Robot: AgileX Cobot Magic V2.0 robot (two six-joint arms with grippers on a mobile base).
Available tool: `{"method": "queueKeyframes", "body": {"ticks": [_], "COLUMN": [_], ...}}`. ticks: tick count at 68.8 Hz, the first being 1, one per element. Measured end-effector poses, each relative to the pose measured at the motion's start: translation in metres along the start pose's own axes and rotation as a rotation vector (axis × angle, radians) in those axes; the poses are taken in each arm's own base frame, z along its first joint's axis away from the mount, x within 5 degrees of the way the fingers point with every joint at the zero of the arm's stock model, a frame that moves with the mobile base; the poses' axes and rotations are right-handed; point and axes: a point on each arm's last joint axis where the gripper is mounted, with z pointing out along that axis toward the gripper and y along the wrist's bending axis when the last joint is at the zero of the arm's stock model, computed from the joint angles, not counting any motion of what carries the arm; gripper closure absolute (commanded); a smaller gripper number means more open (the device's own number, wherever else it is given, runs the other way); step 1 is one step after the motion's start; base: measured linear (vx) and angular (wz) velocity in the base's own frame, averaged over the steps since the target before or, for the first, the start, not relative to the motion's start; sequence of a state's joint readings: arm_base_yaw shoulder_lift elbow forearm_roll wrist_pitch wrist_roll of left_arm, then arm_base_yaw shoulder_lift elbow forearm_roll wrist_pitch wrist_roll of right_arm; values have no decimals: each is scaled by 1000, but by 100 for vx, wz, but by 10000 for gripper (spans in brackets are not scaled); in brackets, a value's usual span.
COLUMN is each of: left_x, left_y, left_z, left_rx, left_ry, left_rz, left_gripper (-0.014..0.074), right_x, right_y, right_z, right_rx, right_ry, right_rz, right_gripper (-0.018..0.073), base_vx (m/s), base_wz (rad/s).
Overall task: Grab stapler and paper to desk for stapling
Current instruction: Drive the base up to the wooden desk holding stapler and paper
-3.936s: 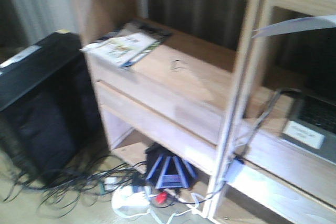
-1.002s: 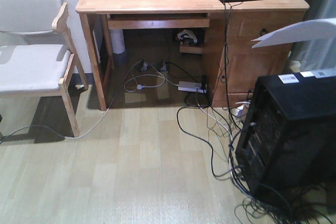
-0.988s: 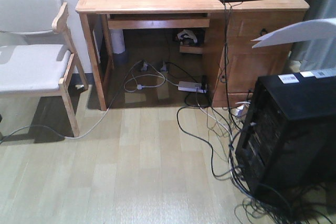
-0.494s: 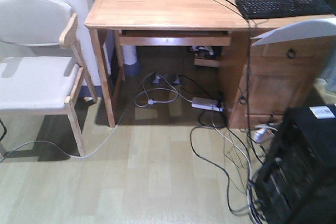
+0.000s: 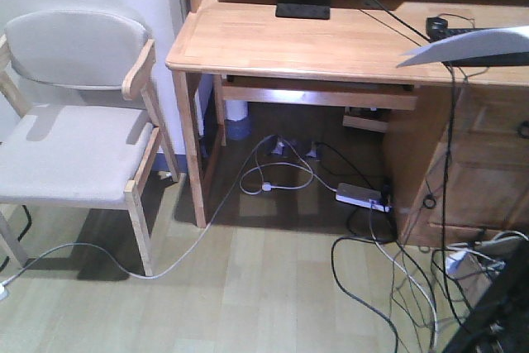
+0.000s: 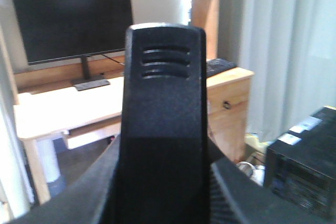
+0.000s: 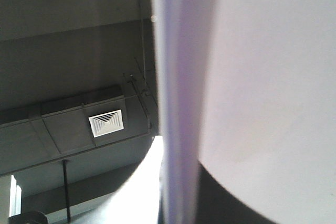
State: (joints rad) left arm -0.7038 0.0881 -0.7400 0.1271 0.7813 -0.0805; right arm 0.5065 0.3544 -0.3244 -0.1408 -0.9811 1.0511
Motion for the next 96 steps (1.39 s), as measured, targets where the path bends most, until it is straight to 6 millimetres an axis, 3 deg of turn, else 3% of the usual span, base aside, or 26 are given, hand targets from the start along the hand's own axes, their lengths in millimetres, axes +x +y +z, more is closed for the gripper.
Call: {"method": "queueKeyframes", "body": {"ticks": [96], "left_x": [0], "left_y": [0], "left_z": [0], "left_rx": [0], "left_ry": [0], "left_rz": [0], "left_gripper": [603], "right_x": [0], "right_y": [0], "right_z": [0], "right_rx": [0], "right_ry": [0], "right_rz": [0], "right_gripper": [569], "base_vx": [20], "base_wz": [5]}}
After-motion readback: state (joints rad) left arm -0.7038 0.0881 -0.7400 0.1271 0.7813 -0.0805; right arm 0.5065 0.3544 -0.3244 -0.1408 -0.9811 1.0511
